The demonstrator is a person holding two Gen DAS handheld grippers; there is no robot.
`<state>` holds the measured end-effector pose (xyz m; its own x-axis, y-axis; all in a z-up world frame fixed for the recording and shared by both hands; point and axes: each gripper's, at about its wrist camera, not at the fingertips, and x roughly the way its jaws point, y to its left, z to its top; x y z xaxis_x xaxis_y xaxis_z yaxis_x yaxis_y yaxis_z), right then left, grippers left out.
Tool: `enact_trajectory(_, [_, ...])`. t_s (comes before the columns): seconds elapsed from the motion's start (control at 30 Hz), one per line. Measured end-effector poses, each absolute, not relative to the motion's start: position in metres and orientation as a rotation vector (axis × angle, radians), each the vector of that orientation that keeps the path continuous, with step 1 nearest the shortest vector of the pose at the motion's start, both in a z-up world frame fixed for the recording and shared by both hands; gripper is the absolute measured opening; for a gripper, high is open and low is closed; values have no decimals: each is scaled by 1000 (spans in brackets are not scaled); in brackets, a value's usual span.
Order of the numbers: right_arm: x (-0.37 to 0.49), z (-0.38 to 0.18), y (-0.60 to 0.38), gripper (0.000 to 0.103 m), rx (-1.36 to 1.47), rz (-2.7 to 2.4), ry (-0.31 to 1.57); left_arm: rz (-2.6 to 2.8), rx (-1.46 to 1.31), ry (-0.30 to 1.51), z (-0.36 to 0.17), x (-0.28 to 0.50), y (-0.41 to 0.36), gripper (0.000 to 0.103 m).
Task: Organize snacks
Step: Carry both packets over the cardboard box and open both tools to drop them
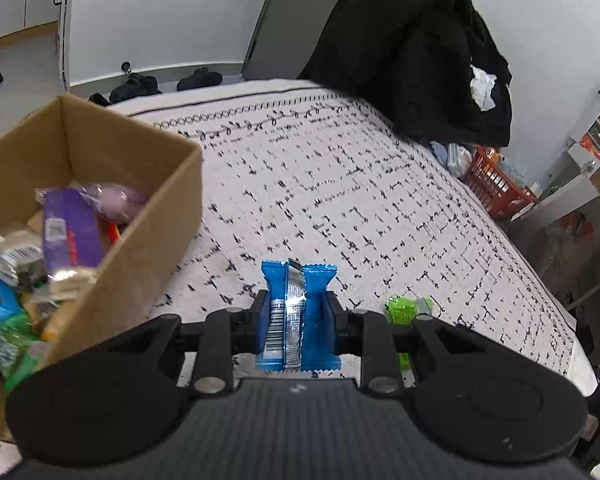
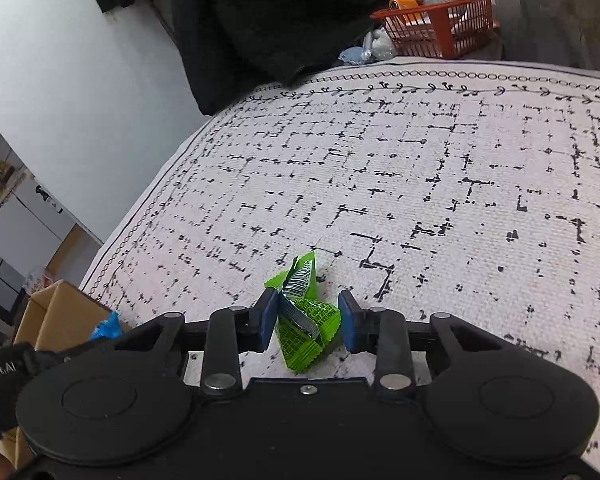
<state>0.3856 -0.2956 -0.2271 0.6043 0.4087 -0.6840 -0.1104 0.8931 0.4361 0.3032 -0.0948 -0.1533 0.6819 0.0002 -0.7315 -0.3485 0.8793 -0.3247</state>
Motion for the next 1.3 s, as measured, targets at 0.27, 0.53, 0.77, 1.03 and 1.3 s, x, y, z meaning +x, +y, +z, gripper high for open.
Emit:
enact_trajectory(0.27, [361, -193, -289, 32, 341, 348, 825, 182, -430, 765, -126, 279, -82, 26])
enact_trajectory(0.53, [333, -163, -271, 32, 335, 364, 789, 167, -403, 735, -102, 259, -64, 26])
enact_trajectory(0.77, [312, -141, -249, 32, 291, 390, 765, 163, -346, 710, -86, 247, -44, 26])
enact_trajectory(1.03, [293, -116, -226, 32, 273, 393, 731, 149, -388, 662, -77, 230, -19, 26])
enact_trajectory(1.3, [273, -97, -195, 32, 212, 398, 710, 132, -468, 627, -67, 220, 3, 26])
